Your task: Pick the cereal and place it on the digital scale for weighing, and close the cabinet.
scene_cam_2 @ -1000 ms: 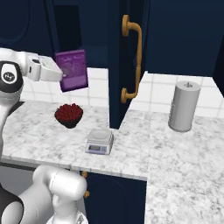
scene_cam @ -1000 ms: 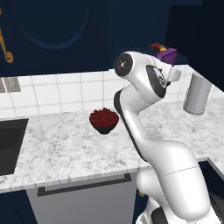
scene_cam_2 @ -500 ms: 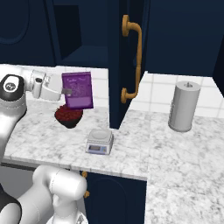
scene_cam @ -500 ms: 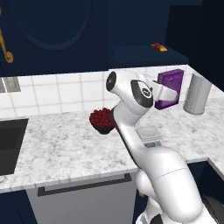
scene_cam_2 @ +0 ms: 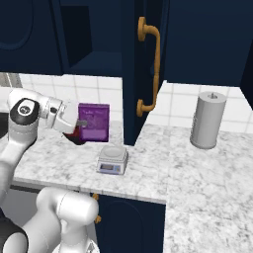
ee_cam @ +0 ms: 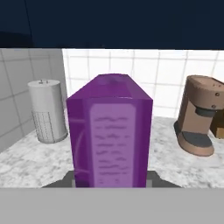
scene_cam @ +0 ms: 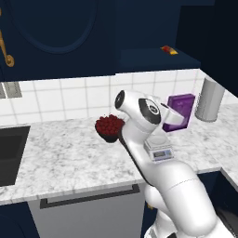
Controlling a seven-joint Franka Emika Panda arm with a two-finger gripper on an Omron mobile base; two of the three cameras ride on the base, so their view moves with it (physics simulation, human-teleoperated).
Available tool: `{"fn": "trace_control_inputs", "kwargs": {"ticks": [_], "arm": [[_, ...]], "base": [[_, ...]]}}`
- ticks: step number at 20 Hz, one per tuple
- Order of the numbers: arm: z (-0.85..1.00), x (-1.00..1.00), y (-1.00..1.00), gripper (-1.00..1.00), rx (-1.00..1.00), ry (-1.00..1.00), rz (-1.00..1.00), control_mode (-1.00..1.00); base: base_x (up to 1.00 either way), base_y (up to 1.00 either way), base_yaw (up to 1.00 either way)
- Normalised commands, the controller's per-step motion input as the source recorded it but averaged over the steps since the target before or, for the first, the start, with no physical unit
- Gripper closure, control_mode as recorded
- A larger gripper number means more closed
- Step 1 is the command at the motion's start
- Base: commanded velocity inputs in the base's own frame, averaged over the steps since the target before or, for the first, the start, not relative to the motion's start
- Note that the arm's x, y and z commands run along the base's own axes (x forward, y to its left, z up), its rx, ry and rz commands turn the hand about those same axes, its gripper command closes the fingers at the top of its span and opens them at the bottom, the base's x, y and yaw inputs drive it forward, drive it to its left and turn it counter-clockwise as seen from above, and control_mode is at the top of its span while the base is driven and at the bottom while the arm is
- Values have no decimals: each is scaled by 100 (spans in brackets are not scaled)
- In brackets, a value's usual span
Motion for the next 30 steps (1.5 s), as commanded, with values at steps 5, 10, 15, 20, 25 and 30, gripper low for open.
{"fn": "trace_control_inputs", "kwargs": {"ticks": [5,10,15,20,25,30], "arm": [[-64,14,0,100,0,-1,3,-100],[-47,24,1,100,-3,0,0,-100],[-33,36,2,100,-3,-3,-2,-100],[-39,34,0,100,0,-2,0,-100],[-38,31,15,100,0,-1,0,-100],[-27,35,2,100,0,-2,0,-100]], "base": [[0,0,0],[0,0,0],[0,0,0],[0,0,0],[0,0,0],[0,0,0]]}}
